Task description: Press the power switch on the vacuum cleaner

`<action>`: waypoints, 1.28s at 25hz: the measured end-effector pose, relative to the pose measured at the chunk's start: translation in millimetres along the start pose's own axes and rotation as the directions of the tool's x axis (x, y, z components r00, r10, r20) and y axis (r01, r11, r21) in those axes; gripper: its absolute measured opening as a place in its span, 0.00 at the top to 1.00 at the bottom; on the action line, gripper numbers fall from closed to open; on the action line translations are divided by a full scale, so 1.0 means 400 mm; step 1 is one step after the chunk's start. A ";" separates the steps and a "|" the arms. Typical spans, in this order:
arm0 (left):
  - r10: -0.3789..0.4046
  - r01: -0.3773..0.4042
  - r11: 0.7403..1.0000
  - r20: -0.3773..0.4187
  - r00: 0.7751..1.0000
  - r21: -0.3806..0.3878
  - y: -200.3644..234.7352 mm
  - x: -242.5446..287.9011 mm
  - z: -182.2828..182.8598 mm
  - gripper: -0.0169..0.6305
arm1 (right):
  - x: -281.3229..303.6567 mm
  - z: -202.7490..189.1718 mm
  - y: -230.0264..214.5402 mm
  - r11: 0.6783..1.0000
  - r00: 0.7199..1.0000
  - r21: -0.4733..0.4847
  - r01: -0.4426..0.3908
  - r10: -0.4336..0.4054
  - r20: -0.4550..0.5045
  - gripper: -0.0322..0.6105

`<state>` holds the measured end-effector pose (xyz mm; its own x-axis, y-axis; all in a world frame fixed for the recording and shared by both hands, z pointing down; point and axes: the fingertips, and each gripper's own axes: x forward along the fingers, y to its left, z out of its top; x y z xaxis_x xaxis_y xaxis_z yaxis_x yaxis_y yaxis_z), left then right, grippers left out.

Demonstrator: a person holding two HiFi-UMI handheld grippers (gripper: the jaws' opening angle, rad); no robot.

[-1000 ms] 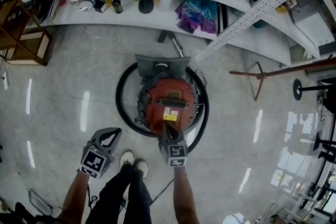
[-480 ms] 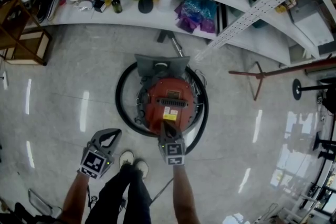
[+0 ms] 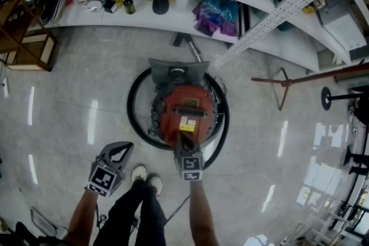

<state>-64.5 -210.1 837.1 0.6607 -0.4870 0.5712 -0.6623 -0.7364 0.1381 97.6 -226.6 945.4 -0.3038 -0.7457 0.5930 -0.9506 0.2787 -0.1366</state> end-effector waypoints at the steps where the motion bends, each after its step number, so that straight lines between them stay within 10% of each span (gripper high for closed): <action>1: -0.002 0.002 1.000 0.001 1.000 -0.002 -0.003 0.000 0.003 0.96 | -0.001 0.000 0.000 1.000 1.000 0.001 -0.001 0.001 0.000 0.93; 32: -0.012 0.010 1.000 0.083 0.997 0.020 -0.045 -0.099 0.167 0.96 | -0.178 0.123 0.037 0.998 0.992 0.069 0.000 -0.009 0.125 0.93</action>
<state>-55.2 -208.9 757.8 0.6956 -0.5152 0.5008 -0.6482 -0.7506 0.1281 102.2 -199.2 862.0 -0.3012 -0.8179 0.4901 -0.9527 0.2366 -0.1907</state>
